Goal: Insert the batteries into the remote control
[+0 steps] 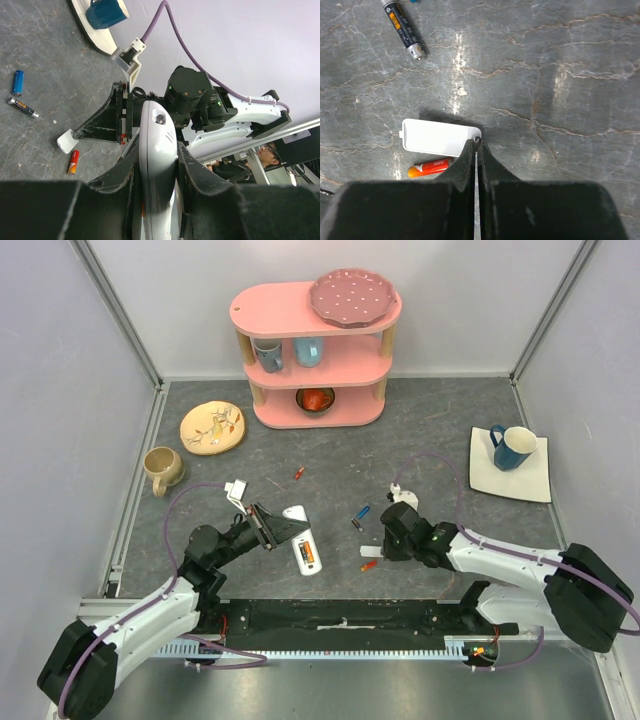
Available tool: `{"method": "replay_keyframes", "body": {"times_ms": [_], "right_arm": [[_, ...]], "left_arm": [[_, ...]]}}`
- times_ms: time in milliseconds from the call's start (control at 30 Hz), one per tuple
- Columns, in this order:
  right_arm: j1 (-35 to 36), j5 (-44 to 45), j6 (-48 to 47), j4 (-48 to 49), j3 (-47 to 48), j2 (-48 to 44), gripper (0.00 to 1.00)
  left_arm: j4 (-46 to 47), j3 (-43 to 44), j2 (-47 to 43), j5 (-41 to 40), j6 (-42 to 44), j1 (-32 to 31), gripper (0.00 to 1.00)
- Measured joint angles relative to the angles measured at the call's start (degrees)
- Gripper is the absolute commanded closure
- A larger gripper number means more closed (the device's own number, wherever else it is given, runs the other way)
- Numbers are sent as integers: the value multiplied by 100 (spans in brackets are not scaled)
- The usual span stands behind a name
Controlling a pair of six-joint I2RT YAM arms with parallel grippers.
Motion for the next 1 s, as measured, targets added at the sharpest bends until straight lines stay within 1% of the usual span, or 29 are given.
{"method": "replay_keyframes", "body": {"times_ms": [133,267,400,500,667,767,867,967,1000], "right_arm": [[-2,149,243,-72,-72,-254,100],[-4,527,688,-175,-90,-732,100],[-17,1045,1532,-199,-212,-1220,100],[-39,1458,2393,-326,-326,-1366,100],[-44,1971,3965,-761,-306,-1021,100],[-44,2199,4640,-1091,-201,-695,100],[-44,2468,5128,-1464,157,-201,94],[-50,2614,5418,-1805,647,380,86],[-50,2621,5499,-1853,772,557,81]], "left_arm": [[0,0,-15,0,0,0,98],[0,0,-24,2,0,0,98],[0,0,-31,0,0,0,98],[0,0,-44,0,0,0,98],[0,0,-94,2,-2,0,98],[-7,0,-149,0,-2,0,98],[-13,0,-229,-2,-2,0,98],[-63,0,-319,-2,-2,0,98],[-70,0,-339,-4,-2,0,98]]}}
